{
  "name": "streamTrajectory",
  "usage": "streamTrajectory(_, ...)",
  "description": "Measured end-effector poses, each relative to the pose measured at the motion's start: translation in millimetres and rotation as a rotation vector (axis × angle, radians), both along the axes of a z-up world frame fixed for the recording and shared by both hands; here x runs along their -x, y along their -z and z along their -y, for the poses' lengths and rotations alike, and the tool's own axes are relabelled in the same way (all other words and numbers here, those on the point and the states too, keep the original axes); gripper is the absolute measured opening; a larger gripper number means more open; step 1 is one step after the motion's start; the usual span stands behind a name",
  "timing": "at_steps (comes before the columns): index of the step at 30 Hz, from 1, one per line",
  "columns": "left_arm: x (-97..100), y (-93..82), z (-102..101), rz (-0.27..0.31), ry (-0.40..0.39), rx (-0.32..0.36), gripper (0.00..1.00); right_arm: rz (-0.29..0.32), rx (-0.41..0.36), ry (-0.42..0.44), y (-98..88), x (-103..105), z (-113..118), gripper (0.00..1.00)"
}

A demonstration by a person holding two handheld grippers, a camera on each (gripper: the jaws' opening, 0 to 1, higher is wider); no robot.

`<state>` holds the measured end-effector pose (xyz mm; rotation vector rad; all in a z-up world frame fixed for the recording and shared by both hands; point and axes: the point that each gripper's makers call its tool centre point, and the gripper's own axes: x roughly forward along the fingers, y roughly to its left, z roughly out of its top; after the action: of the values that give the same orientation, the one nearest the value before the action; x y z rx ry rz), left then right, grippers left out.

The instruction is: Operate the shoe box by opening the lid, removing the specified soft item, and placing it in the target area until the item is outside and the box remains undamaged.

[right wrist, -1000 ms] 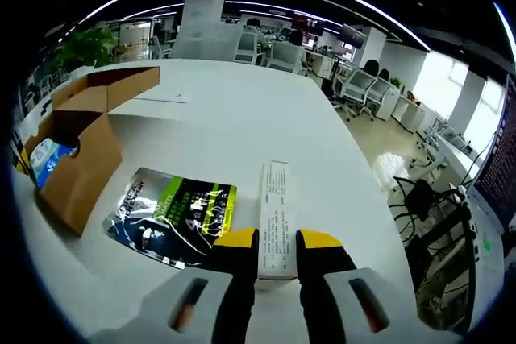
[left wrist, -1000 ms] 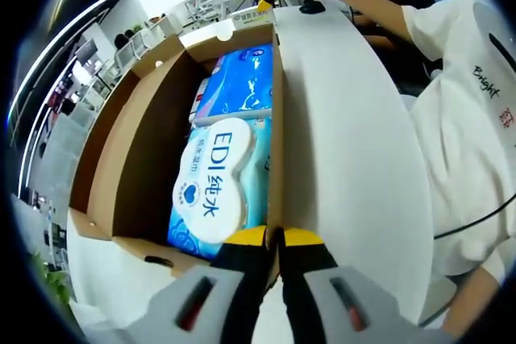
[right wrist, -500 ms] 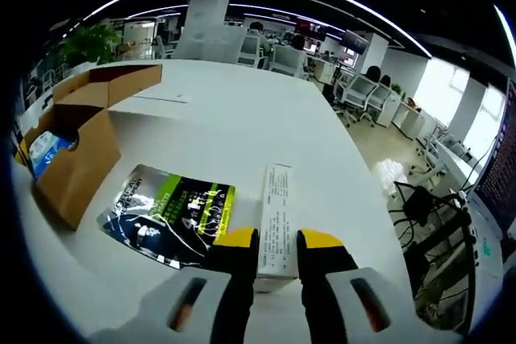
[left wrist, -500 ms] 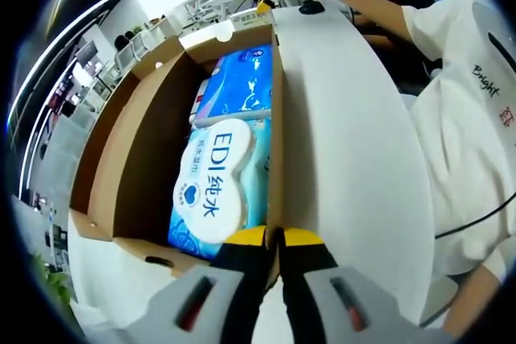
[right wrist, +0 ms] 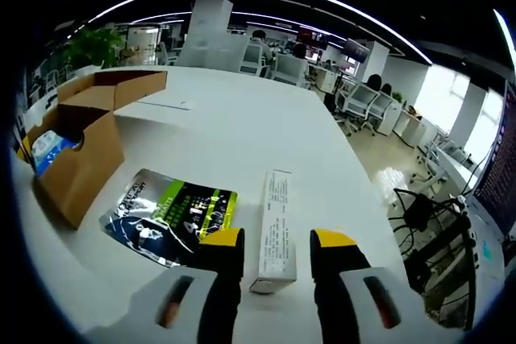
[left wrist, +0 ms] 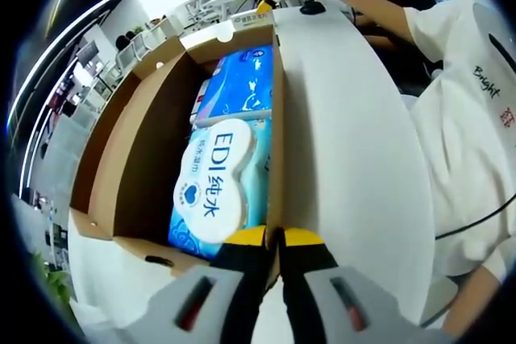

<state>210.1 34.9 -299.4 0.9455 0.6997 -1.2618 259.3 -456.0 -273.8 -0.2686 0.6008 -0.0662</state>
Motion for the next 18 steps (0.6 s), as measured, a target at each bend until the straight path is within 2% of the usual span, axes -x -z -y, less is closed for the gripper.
streamTrajectory(5,-0.3,-0.4,0,-0.006,-0.015,0.012,0.05,0.060,0.058,0.006,-16.2,-1,0,0.40)
streamTrajectory(6,-0.6,-0.6,1,-0.004,-0.020,0.016,0.05,0.075,0.046,0.000,-20.1,-1,-3,0.41)
streamTrajectory(7,-0.4,-0.5,1,-0.001,-0.017,0.017,0.05,0.097,0.002,-0.014,-24.8,-2,-10,0.42)
streamTrajectory(11,-0.3,-0.8,1,-0.002,-0.012,0.020,0.05,0.129,-0.040,-0.055,-38.4,-1,-22,0.44)
streamTrajectory(14,-0.1,-0.8,1,-0.005,-0.012,0.020,0.05,0.166,-0.037,-0.131,-49.6,-4,-34,0.46)
streamTrajectory(18,0.3,-0.4,1,-0.021,-0.008,0.009,0.04,0.187,-0.123,-0.229,-62.3,-9,-57,0.45)
